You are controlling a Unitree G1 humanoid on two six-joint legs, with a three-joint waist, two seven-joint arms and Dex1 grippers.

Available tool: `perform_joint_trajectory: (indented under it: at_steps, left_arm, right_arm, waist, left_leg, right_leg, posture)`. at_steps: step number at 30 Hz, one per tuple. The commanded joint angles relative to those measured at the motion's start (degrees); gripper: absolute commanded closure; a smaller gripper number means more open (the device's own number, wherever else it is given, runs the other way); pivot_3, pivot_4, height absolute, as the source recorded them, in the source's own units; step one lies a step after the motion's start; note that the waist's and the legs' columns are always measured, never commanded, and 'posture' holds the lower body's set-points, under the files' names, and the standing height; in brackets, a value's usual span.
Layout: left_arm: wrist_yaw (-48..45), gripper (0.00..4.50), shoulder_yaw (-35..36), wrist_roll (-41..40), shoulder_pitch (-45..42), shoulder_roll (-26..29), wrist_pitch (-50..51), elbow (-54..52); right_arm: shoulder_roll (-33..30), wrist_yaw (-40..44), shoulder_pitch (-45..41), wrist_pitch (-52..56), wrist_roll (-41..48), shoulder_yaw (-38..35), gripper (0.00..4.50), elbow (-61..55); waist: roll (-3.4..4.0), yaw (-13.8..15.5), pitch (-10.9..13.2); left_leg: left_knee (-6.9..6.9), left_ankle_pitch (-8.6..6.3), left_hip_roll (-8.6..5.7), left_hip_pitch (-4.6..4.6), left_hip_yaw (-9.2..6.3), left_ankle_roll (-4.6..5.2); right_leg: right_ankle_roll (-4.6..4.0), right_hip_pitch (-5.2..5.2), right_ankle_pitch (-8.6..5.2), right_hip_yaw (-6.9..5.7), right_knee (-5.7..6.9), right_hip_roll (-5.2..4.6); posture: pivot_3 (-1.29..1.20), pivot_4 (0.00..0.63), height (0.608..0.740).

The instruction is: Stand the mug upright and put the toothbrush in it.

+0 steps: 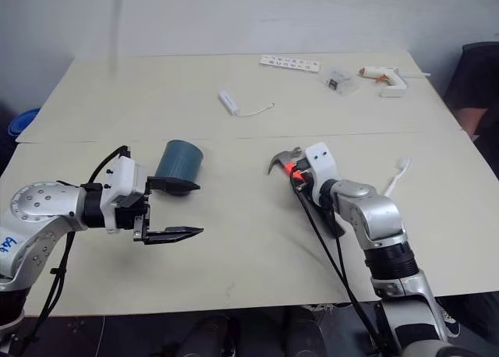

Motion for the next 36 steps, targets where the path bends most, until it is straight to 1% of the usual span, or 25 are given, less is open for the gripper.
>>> perform_joint_trajectory:
  at_steps: [1,3,6,7,8,9,12,14,18,23,24,26,28,32,36]
  left_arm:
    - [0.2,0.00,0.0,-0.2,-1.3,-0.7,-0.3,0.0]
    - [0.4,0.00,-0.3,-0.3,-2.1,-1.5,-0.1,0.4]
    - [0.6,0.00,-1.5,0.3,-3.6,-3.0,-0.5,1.3]
    - [0.6,0.00,-1.9,0.5,-4.2,-3.5,-0.7,1.7]
    - [0.8,0.00,-2.6,0.5,-5.3,-4.6,-0.8,2.5]
    - [0.9,0.00,-3.0,0.5,-6.1,-5.4,-0.9,3.1]
    - [0.6,0.00,-4.8,1.1,-8.5,-7.7,-1.6,5.3]
    - [0.4,0.00,-5.2,1.5,-9.2,-8.4,-1.9,6.0]
    - [-0.5,0.00,-7.8,3.2,-11.4,-10.9,-3.4,8.8]
    - [-1.4,0.00,-8.8,4.0,-12.7,-12.3,-4.3,10.3]
    - [-1.6,0.00,-8.9,4.1,-12.9,-12.5,-4.3,10.3]
    - [-1.6,0.00,-9.0,4.1,-13.0,-12.7,-4.3,10.2]
    - [-1.7,0.00,-9.1,4.2,-13.1,-12.9,-4.2,10.2]
    - [-2.1,0.00,-9.2,4.6,-12.8,-13.0,-4.5,10.3]
    - [-2.2,0.00,-9.2,4.9,-13.1,-13.2,-4.6,10.5]
  right_arm:
    - [1.0,0.5,0.1,1.2,0.3,-0.9,3.76,-1.2]
    - [0.8,-0.2,-0.5,2.2,0.9,-3.7,3.76,-2.4]
    - [-1.4,-2.7,-1.7,4.2,1.5,-11.4,3.76,-4.8]
    - [-2.5,-3.5,-2.0,4.5,1.6,-14.0,3.76,-5.5]
    - [-4.9,-4.2,-1.6,5.4,1.7,-18.2,3.76,-6.1]
    - [-6.5,-4.6,-1.2,6.1,1.8,-20.9,3.76,-6.5]
    - [-11.6,-5.7,1.4,7.2,1.0,-26.8,3.76,-7.3]
    - [-12.7,-6.1,2.1,7.5,1.0,-28.1,3.76,-7.6]
    - [-17.1,-6.9,8.7,7.5,-0.4,-35.2,3.76,-8.5]
    - [-15.9,-9.7,13.7,6.8,-1.2,-38.7,3.76,-10.3]
    - [-15.4,-10.7,14.2,6.4,-1.5,-39.6,3.76,-10.3]
    - [-14.5,-11.7,15.3,5.7,-1.6,-41.5,3.76,-10.2]
    - [-14.3,-11.7,16.8,4.8,-1.7,-42.7,3.76,-10.0]
    - [-14.1,-11.4,20.1,2.3,-1.7,-44.5,3.76,-7.8]
    - [-14.7,-11.7,23.1,-1.6,-3.3,-43.9,3.76,-4.0]
  waist:
    - [0.00,0.0,0.0]
    - [0.00,0.0,0.0]
    - [0.04,0.4,0.0]
    - [0.09,0.8,0.1]
    - [0.15,1.0,0.1]
    - [0.32,1.7,0.2]
    - [0.37,2.6,0.2]
    - [0.37,2.2,0.2]
    - [0.38,1.7,0.2]
    - [0.44,1.4,0.3]
    - [0.47,1.2,0.3]
    - [0.47,1.0,0.3]
    - [0.47,1.0,0.3]
    - [0.47,1.2,0.3]
    - [0.47,1.1,0.3]
  left_leg:
    - [0.00,0.00,0.00,0.00,0.00,0.00]
    - [0.00,0.00,0.00,-0.01,-0.01,0.00]
    - [0.01,0.00,-0.03,-0.05,-0.01,0.00]
    - [0.02,0.00,-0.04,-0.09,-0.03,0.01]
    - [0.05,-0.01,-0.07,-0.13,-0.03,0.02]
    - [0.08,-0.02,-0.12,-0.21,-0.09,0.04]
    - [0.21,-0.05,-0.24,-0.46,-0.19,0.20]
    - [0.20,-0.09,-0.22,-0.50,-0.16,0.26]
    - [0.12,-0.11,-0.14,-0.41,0.15,0.28]
    - [0.18,-0.08,-0.16,-0.27,0.31,0.31]
    - [0.17,-0.05,-0.17,-0.26,0.29,0.34]
    - [0.13,0.05,-0.16,-0.28,0.27,0.38]
    - [0.11,0.09,-0.18,-0.30,0.29,0.42]
    - [0.12,0.09,-0.22,-0.32,0.31,0.48]
    - [0.12,0.10,-0.23,-0.32,0.32,0.49]
  right_leg:
    - [0.00,0.00,0.00,0.01,0.00,0.00]
    - [-0.01,0.00,0.00,0.01,0.00,0.00]
    - [0.00,-0.03,0.00,0.02,0.00,-0.03]
    - [0.00,-0.03,0.00,0.01,-0.01,-0.05]
    - [0.00,-0.06,0.00,0.00,-0.01,-0.07]
    - [0.01,-0.08,0.00,0.00,-0.01,-0.11]
    - [0.13,-0.15,0.07,-0.06,-0.13,-0.13]
    - [0.21,-0.14,0.11,-0.08,-0.31,-0.06]
    - [0.26,-0.13,0.14,-0.03,-0.36,-0.01]
    - [0.29,-0.13,0.16,0.16,-0.20,-0.03]
    - [0.26,-0.11,0.14,0.33,-0.18,0.12]
    - [-0.08,-0.08,-0.05,0.98,-0.09,0.94]
    - [-0.17,-0.06,-0.11,1.48,-0.07,1.18]
    - [-0.16,-0.04,-0.11,1.80,-0.12,1.21]
    - [-0.16,-0.05,-0.11,1.97,-0.12,1.21]
  posture:
    - [0.00,0.150,0.740]
    - [0.00,0.150,0.740]
    - [0.00,0.150,0.740]
    - [0.00,0.150,0.740]
    - [0.00,0.150,0.740]
    - [0.00,0.150,0.740]
    - [0.00,0.150,0.740]
    - [0.00,0.150,0.740]
    - [0.00,0.150,0.740]
    - [0.00,0.150,0.740]
    - [0.00,0.150,0.740]
    - [0.00,0.150,0.740]
    - [0.00,0.150,0.740]
    - [0.00,0.150,0.740]
    - [0.00,0.150,0.740]
